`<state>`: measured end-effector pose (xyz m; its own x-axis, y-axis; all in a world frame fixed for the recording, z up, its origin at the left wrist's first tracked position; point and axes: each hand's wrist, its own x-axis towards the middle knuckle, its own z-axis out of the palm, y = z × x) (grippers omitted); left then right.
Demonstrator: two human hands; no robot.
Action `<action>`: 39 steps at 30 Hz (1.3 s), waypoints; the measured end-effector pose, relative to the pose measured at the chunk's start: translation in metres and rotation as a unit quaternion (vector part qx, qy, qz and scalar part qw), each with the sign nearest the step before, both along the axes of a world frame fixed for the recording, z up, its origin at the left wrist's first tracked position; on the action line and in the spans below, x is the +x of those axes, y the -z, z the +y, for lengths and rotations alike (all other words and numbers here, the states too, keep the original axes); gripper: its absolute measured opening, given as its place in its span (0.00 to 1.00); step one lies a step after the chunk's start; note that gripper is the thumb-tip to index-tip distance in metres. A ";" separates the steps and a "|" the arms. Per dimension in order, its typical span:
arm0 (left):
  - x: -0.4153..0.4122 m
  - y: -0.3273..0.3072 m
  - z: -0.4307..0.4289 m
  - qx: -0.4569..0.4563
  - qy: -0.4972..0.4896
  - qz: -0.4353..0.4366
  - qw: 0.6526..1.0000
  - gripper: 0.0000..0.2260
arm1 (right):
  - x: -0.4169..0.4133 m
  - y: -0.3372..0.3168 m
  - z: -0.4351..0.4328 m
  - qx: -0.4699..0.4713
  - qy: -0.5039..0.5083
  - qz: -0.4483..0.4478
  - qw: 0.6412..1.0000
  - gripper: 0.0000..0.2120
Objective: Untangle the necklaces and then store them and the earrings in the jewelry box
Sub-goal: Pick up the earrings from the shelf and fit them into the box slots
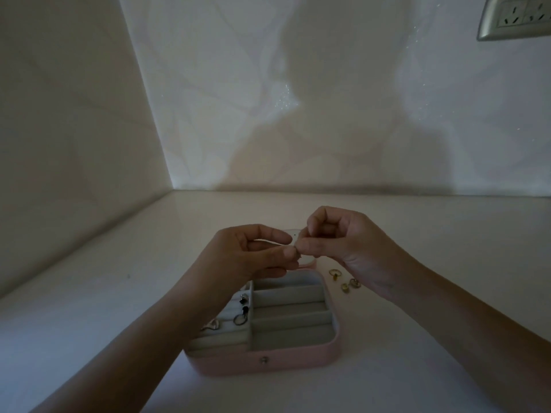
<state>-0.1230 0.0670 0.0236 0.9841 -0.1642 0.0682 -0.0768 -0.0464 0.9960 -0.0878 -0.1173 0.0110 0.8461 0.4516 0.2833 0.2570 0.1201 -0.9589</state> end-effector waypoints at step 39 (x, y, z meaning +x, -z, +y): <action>-0.002 -0.023 0.077 0.449 0.137 0.071 0.880 0.08 | 0.001 0.025 0.012 -0.323 0.083 -0.368 0.868 0.11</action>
<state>-0.1253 0.1435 0.0471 0.8870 -0.3215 -0.3315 -0.0850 -0.8192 0.5671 -0.0864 -0.1051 -0.0135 0.6120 0.6064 0.5077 0.7908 -0.4789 -0.3812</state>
